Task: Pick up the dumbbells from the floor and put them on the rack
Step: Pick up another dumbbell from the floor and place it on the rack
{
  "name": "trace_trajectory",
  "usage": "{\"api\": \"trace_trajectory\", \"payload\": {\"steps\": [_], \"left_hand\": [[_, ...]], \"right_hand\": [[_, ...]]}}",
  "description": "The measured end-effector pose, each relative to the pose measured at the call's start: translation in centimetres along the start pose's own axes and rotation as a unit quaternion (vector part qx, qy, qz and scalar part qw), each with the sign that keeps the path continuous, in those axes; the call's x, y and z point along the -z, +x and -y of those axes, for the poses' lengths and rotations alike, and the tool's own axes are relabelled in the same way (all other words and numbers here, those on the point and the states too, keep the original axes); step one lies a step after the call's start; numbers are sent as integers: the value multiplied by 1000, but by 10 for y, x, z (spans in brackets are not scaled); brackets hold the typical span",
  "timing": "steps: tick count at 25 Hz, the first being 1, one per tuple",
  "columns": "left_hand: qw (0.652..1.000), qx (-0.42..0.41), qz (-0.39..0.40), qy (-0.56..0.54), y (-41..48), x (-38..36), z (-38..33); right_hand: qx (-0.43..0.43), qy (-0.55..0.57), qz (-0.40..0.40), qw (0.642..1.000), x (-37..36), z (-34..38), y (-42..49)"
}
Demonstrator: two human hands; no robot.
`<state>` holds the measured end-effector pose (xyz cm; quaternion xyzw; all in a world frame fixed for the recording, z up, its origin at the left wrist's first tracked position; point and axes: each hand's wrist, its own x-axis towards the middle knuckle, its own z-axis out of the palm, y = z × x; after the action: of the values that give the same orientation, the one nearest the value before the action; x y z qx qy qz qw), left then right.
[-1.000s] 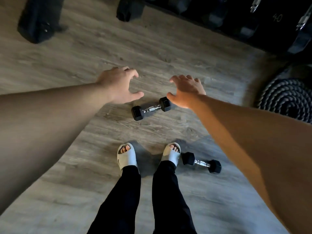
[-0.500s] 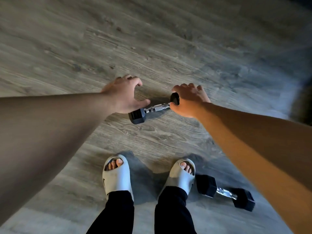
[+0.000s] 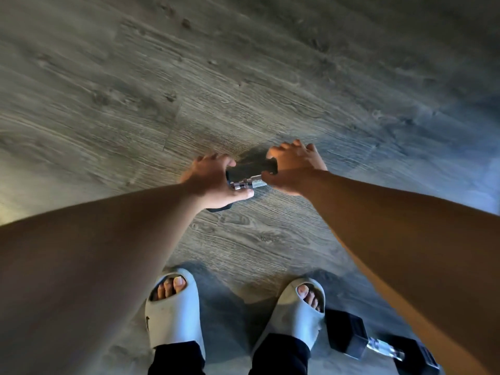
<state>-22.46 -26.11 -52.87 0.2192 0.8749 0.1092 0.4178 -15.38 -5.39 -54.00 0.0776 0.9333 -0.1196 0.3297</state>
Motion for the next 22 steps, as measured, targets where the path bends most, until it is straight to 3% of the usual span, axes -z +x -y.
{"api": "trace_trajectory", "payload": {"steps": [14, 18, 22], "left_hand": [[999, -8, 3, 40, 23, -35, 27], [999, -14, 24, 36, 23, -24, 22], [994, -63, 45, 71, 17, 25, 6]], "right_hand": [[90, -187, 93, 974, -20, 19, 22], [86, -175, 104, 975, -17, 18, 25], [57, -134, 60, 988, 2, 24, 2]]}}
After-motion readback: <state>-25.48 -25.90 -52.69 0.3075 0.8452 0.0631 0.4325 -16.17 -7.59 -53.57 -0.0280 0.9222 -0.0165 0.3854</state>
